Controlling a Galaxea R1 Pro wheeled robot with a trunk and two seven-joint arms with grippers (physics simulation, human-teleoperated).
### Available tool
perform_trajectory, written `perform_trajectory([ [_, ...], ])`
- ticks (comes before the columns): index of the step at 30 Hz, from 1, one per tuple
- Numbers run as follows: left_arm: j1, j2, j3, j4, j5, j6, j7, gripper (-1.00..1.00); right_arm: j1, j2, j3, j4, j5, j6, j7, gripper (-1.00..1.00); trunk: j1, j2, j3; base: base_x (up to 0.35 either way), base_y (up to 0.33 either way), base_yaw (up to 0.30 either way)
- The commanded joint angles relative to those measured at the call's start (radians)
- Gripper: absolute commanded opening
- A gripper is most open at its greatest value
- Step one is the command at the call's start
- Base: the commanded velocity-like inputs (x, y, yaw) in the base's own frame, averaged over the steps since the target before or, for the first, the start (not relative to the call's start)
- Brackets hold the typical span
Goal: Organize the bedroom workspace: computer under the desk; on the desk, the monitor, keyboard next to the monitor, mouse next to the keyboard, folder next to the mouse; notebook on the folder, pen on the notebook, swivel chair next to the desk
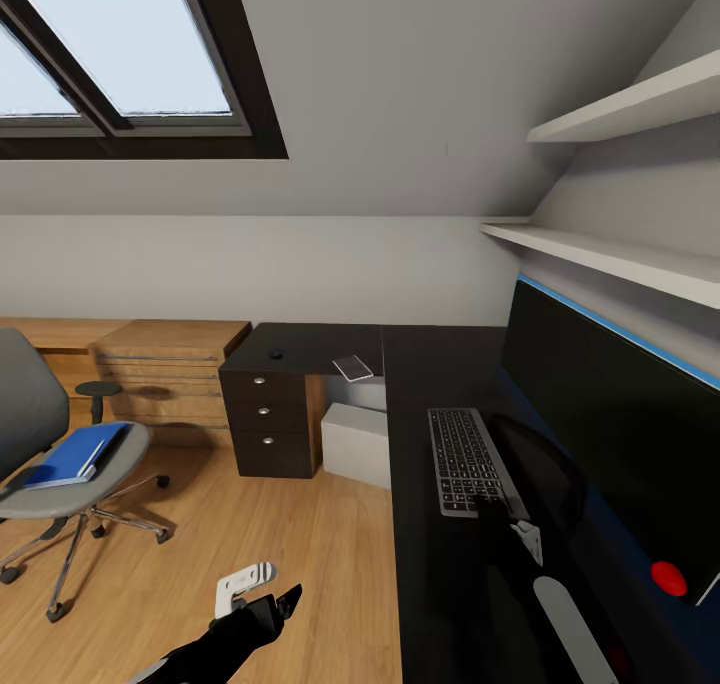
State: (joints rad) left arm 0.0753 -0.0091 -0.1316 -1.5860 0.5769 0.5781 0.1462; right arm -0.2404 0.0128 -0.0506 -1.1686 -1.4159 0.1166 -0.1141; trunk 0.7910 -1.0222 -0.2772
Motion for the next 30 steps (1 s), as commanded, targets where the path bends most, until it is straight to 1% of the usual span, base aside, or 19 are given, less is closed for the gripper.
perform_trajectory([
  [1,0.0,0.0,0.0,-0.002,0.011,0.003,0.009,1.0,0.0,0.001,-0.003,-0.002,-0.008,0.006,-0.004,-1.0,0.0,-0.001,-0.001,0.0,0.0,0.0],
  [25,0.0,0.0,0.0,0.001,0.011,0.003,0.009,1.0,0.0,0.002,-0.002,-0.004,-0.008,0.005,-0.007,-1.0,0.0,-0.001,-0.001,0.0,0.0,0.0],
  [30,0.0,0.0,0.0,0.001,0.011,0.003,0.009,1.0,0.0,0.002,-0.002,-0.005,-0.008,0.004,-0.017,-1.0,0.0,-0.001,-0.001,0.0,0.0,0.0],
])
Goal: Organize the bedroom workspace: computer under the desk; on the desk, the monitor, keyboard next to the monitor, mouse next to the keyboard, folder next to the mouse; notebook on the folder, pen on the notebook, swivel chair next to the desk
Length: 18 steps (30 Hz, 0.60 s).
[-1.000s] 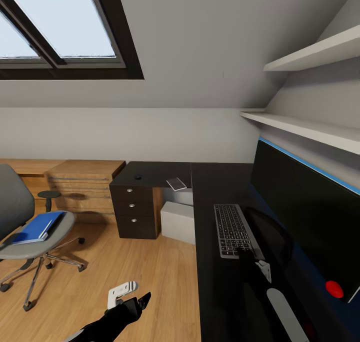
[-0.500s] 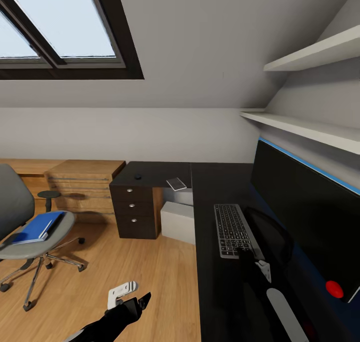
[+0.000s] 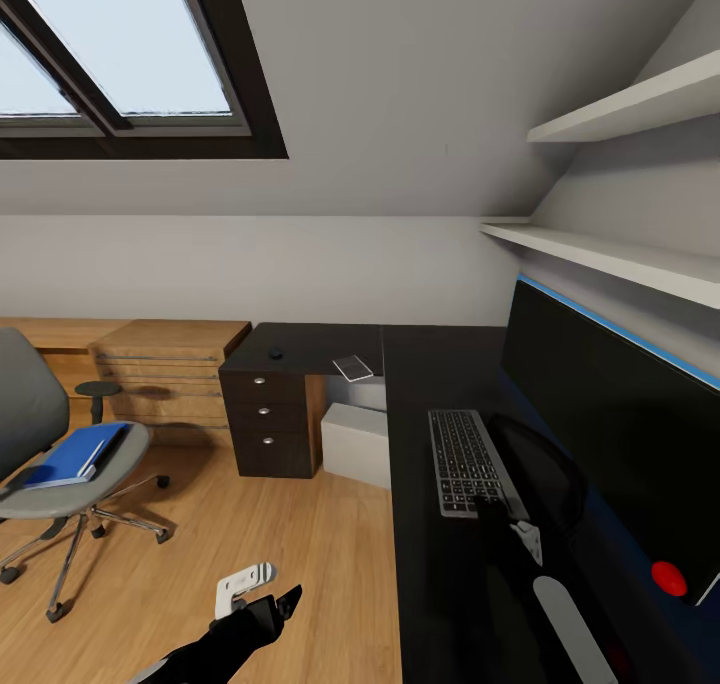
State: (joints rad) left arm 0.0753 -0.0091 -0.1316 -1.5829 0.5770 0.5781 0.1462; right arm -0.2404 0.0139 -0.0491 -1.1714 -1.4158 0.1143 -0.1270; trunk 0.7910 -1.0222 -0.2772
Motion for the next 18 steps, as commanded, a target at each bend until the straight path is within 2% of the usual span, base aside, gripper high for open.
perform_trajectory([
  [1,0.0,0.0,0.0,-0.002,0.011,0.003,0.009,1.0,0.0,0.001,-0.003,-0.002,-0.008,0.006,-0.007,-1.0,0.0,-0.001,-0.001,0.0,0.0,0.0],
  [4,0.0,0.0,0.0,-0.002,0.011,0.003,0.009,1.0,0.0,0.001,-0.003,-0.002,-0.007,0.005,-0.012,-1.0,0.0,-0.001,-0.001,0.0,0.0,0.0],
  [5,0.0,0.0,0.0,-0.002,0.011,0.003,0.009,1.0,0.0,0.001,-0.003,-0.002,-0.007,0.005,-0.012,1.0,0.0,-0.001,-0.001,0.0,0.0,0.0],
  [18,0.0,0.0,0.001,-0.002,0.011,0.003,0.009,1.0,0.0,0.0,-0.005,-0.002,-0.008,0.005,-0.013,1.0,0.0,-0.001,-0.001,0.0,0.0,0.0],
])
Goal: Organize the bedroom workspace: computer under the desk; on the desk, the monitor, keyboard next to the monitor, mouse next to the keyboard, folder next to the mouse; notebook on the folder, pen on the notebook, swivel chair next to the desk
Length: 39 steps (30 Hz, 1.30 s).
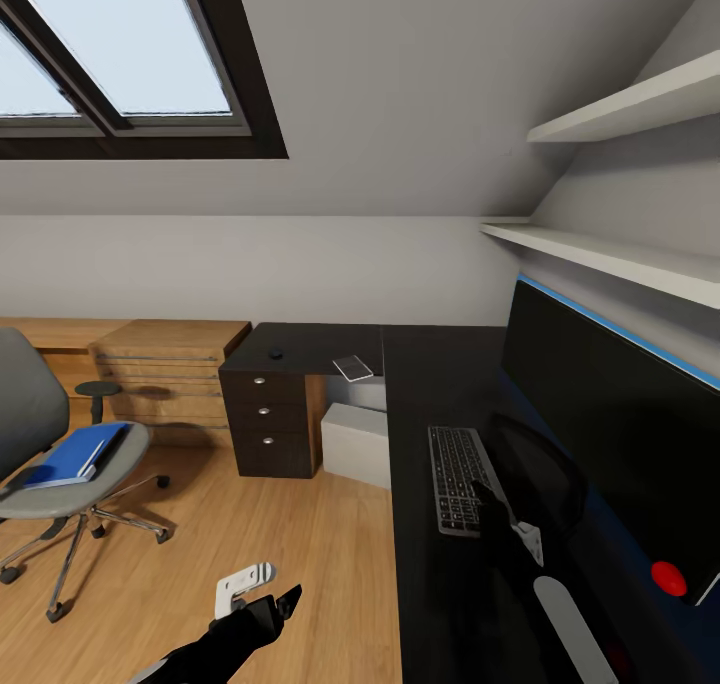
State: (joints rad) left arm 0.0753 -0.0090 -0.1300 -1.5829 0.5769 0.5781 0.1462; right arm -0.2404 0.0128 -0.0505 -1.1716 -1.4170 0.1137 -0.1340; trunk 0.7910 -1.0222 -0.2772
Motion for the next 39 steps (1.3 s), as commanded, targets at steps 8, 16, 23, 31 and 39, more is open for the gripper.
perform_trajectory([
  [8,0.0,0.0,-0.001,-0.002,0.009,0.003,0.009,1.0,0.0,0.001,-0.003,-0.002,-0.006,0.006,-0.006,1.0,0.0,-0.001,-0.001,-0.138,-0.026,0.0],
  [16,0.0,0.001,0.0,-0.002,0.009,0.003,0.009,1.0,0.0,0.001,-0.003,-0.001,-0.006,0.007,-0.006,1.0,0.0,-0.001,-0.001,-0.098,-0.015,0.0],
  [23,0.0,0.001,0.0,-0.002,0.009,0.003,0.009,1.0,0.0,0.001,-0.003,0.0,-0.007,0.007,-0.006,1.0,0.0,-0.001,-0.001,-0.193,-0.001,0.0],
  [31,0.0,0.001,0.0,-0.002,0.009,0.003,0.009,1.0,0.0,0.001,-0.003,0.0,-0.007,0.007,-0.006,1.0,0.0,-0.001,-0.001,-0.157,0.0,0.0],
  [39,0.0,0.003,0.001,-0.002,0.009,0.003,0.009,1.0,0.0,0.002,-0.003,0.0,-0.007,0.007,-0.006,1.0,0.0,-0.001,-0.001,-0.051,-0.004,0.0],
])
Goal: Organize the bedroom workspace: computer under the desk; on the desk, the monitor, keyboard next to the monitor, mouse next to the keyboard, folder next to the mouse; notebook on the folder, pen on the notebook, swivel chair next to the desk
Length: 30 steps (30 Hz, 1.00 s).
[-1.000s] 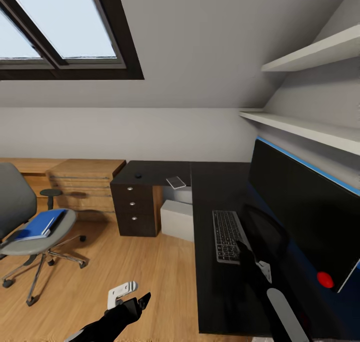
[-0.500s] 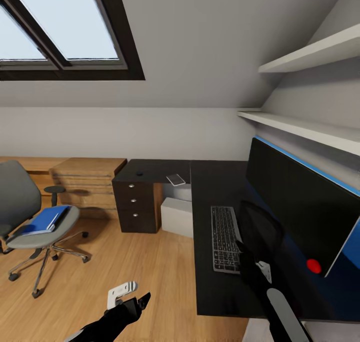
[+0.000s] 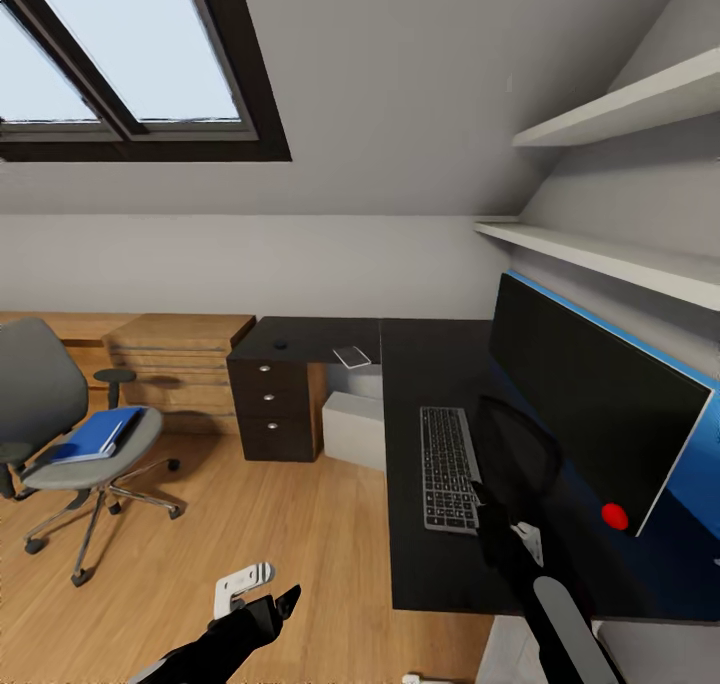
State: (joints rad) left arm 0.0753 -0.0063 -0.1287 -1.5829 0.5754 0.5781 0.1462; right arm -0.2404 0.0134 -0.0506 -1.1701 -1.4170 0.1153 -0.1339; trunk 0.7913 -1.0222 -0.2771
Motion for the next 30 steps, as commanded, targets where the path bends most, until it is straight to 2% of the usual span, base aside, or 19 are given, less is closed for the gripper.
perform_trajectory([
  [1,0.0,0.0,0.0,-0.002,0.011,0.003,0.009,1.0,0.0,0.001,-0.003,-0.002,-0.007,0.006,-0.005,1.0,0.0,-0.001,-0.001,-0.16,-0.038,0.0],
  [8,0.0,0.001,0.002,-0.001,0.011,0.003,0.01,1.0,0.0,0.002,-0.001,-0.002,-0.007,0.006,-0.004,1.0,0.0,-0.001,-0.001,-0.263,-0.075,0.0],
  [10,0.0,0.001,0.015,0.007,0.011,0.002,0.012,1.0,0.0,0.002,0.001,-0.002,-0.007,0.006,-0.004,1.0,0.0,-0.001,-0.001,-0.312,-0.091,0.0],
  [15,0.0,-0.002,0.082,0.043,0.011,0.0,0.009,1.0,0.0,0.002,0.004,-0.002,-0.007,0.005,-0.002,1.0,0.0,-0.001,-0.001,-0.32,-0.094,0.0],
  [23,0.0,-0.003,0.106,0.056,0.009,0.0,0.006,1.0,0.001,0.002,0.006,-0.015,0.005,0.004,0.003,1.0,0.0,-0.001,-0.001,-0.324,-0.097,0.0],
  [27,0.0,0.0,0.105,0.097,0.004,-0.003,0.006,1.0,0.003,0.002,0.007,-0.032,0.075,0.003,0.004,1.0,0.0,-0.001,-0.001,-0.325,-0.114,0.0],
  [28,0.0,0.001,0.105,0.132,-0.001,-0.005,0.005,1.0,0.005,0.002,0.007,-0.036,0.123,0.003,0.006,1.0,0.0,-0.001,-0.001,-0.326,-0.12,0.0],
  [29,0.0,0.002,0.105,0.149,-0.005,-0.006,0.004,1.0,0.007,0.002,0.007,-0.038,0.149,0.003,0.006,1.0,0.0,-0.001,-0.001,-0.326,-0.121,0.0],
  [30,0.0,0.003,0.105,0.181,-0.017,-0.007,0.003,1.0,0.015,0.003,0.007,-0.044,0.202,0.003,0.01,1.0,0.0,-0.001,-0.001,-0.326,-0.123,0.0],
])
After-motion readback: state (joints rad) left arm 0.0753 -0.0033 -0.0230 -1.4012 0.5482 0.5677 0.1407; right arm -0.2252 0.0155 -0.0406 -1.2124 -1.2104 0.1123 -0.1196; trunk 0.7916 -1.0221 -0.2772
